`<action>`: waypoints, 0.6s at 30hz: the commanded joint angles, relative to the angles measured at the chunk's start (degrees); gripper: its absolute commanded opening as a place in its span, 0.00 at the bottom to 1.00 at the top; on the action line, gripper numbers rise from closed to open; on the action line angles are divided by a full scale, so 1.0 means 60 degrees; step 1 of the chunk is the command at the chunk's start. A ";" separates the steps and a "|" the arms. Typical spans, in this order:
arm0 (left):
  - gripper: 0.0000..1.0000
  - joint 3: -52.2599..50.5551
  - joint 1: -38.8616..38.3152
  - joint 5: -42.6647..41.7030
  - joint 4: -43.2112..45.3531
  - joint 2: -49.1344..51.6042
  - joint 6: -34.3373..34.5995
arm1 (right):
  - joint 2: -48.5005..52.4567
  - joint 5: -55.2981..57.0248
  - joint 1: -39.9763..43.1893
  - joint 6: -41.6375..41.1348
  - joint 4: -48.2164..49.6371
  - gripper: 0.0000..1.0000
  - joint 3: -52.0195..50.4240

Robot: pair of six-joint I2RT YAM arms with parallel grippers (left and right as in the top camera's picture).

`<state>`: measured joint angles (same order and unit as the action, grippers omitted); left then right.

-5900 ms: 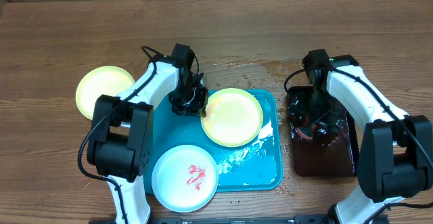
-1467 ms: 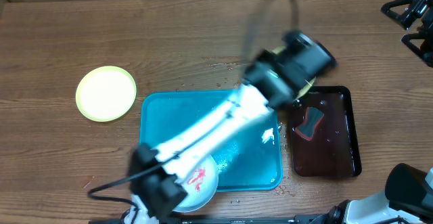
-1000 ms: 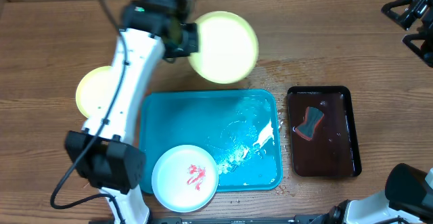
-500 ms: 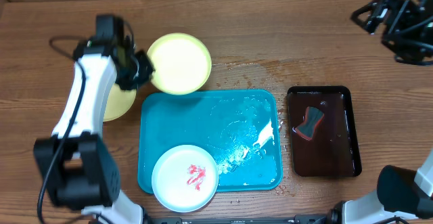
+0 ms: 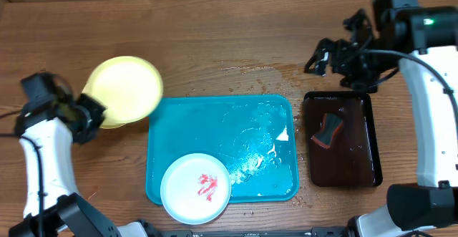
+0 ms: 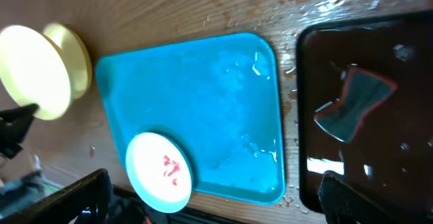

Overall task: Clean dirty plates on tray and stack at the side
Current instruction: 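Swing the held plate back left across the teal tray, then lower the yellow plate onto the other yellow plate and release it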

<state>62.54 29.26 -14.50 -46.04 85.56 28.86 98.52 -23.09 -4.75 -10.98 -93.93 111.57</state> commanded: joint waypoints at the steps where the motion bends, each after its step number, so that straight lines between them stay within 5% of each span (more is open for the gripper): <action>1: 0.04 -0.0109 0.0987 0.0011 0.0208 0.0364 0.0146 | -0.0131 0.0131 -0.0535 0.0124 0.0229 1.00 -0.0157; 7: 0.04 -0.0106 0.1239 0.1286 0.0448 0.1155 0.0200 | -0.0131 0.0127 -0.0918 0.0091 0.0291 1.00 -0.0157; 18: 0.04 0.0004 0.1239 0.1144 0.1096 0.2867 0.0488 | -0.0131 0.0131 -0.1082 0.0058 -0.0073 1.00 -0.0157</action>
<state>62.28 36.84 -8.19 -39.77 101.84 30.17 98.52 -22.52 -10.92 -10.85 -94.35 110.61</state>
